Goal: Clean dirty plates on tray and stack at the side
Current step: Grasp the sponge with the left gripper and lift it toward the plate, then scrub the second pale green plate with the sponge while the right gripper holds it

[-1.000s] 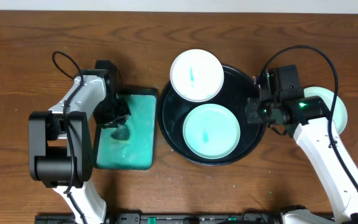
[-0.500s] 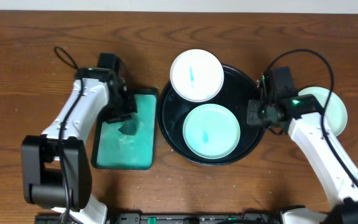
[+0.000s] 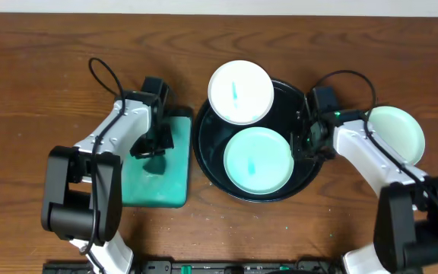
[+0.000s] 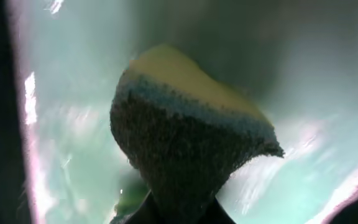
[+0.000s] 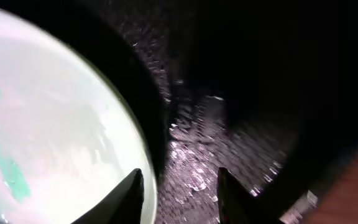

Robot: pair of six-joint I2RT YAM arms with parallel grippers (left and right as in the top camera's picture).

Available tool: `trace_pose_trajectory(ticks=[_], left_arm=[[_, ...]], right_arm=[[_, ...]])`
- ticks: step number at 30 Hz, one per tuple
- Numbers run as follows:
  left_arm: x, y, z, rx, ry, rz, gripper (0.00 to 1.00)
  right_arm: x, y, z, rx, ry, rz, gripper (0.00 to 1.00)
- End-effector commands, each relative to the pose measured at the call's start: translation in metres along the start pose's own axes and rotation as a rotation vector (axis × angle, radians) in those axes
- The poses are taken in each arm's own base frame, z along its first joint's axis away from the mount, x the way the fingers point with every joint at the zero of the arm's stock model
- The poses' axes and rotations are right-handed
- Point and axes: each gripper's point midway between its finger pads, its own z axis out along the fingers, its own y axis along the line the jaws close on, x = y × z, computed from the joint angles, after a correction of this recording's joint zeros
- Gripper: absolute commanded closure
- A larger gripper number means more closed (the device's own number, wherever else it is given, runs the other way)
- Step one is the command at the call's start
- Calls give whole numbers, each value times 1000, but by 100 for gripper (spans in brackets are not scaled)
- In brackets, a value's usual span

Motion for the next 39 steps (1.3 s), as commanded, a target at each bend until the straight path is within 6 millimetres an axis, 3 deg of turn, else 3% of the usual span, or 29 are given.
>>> trace_pose_trajectory(ticks=[1, 4, 6, 8, 9, 10, 12, 17, 30, 34, 36, 39], left_arm=[[-18, 4, -42, 7, -54, -26, 93], [-19, -5, -89, 69, -76, 2, 93], [-20, -28, -129, 207, -129, 52, 93], [-19, -42, -144, 282, -171, 76, 93], [-18, -49, -149, 307, -182, 89, 93], [-16, -56, -153, 334, -190, 106, 93], [-13, -70, -155, 367, -191, 131, 93], [0, -113, -135, 408, -149, 158, 93], [71, -239, -37, 420, 39, 317, 93], [84, -250, -2, 388, 117, 286, 93], [85, -246, 10, 360, 140, 276, 93], [68, -225, 17, 283, 113, 230, 92]], right_arm=[[8, 19, 14, -107, 56, -96, 62], [5, 23, 24, -132, 61, -97, 62], [3, 23, 33, -136, 65, -79, 63], [1, 23, 39, -134, 68, -63, 69], [1, 23, 41, -135, 68, -57, 78], [0, 23, 44, -134, 70, -44, 93], [-1, 23, 46, -133, 68, -24, 99], [-2, 22, 46, -129, 66, 1, 99], [2, 22, 46, -126, 82, 8, 99], [4, 21, 46, -124, 91, 9, 99], [6, 21, 45, -122, 97, 10, 99], [7, 20, 45, -121, 102, 11, 99]])
